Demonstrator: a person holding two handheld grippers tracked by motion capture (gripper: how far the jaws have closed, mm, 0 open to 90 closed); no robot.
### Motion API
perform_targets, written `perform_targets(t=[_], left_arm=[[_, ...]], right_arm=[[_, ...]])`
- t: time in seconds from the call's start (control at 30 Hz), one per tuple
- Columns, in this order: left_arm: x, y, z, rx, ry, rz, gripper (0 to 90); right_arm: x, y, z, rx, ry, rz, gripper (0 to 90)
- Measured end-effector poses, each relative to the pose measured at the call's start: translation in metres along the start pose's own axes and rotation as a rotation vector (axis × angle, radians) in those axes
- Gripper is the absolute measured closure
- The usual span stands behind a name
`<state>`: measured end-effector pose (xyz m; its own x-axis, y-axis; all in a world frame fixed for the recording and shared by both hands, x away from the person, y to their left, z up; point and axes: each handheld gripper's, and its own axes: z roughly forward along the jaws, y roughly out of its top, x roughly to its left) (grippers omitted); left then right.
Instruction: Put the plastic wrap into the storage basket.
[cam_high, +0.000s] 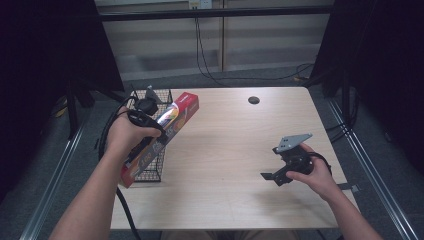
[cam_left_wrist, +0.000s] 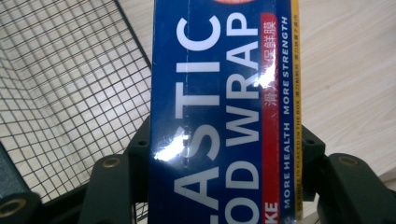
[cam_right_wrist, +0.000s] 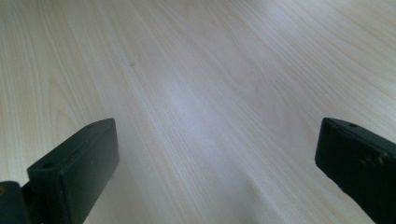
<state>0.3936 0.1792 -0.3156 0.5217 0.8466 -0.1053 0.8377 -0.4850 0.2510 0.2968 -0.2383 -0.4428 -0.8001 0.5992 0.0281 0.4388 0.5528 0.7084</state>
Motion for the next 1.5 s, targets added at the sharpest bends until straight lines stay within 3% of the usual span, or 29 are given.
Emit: perform_targets(t=[0.33, 0.5, 0.53, 1.23, 1.5], left_arm=[[0.012, -0.005, -0.001, -0.026, 0.019, -0.067, 42.8], [0.019, -0.008, -0.001, -0.019, 0.024, -0.071, 42.8], [0.019, -0.008, 0.0, -0.027, 0.026, -0.088, 42.8], [0.036, -0.013, -0.002, -0.046, 0.064, -0.172, 42.7], [0.043, -0.018, 0.001, -0.053, 0.075, -0.227, 42.7]], right_arm=[[0.0, 0.0, 0.003, 0.012, 0.006, -0.004, 0.0], [0.0, 0.0, 0.002, 0.009, 0.003, -0.004, 0.0], [0.0, 0.0, 0.002, 0.006, 0.005, -0.003, 0.0], [-0.002, 0.0, -0.002, -0.01, 0.0, 0.003, 0.0], [-0.002, -0.001, -0.002, -0.009, 0.0, 0.001, 0.0]])
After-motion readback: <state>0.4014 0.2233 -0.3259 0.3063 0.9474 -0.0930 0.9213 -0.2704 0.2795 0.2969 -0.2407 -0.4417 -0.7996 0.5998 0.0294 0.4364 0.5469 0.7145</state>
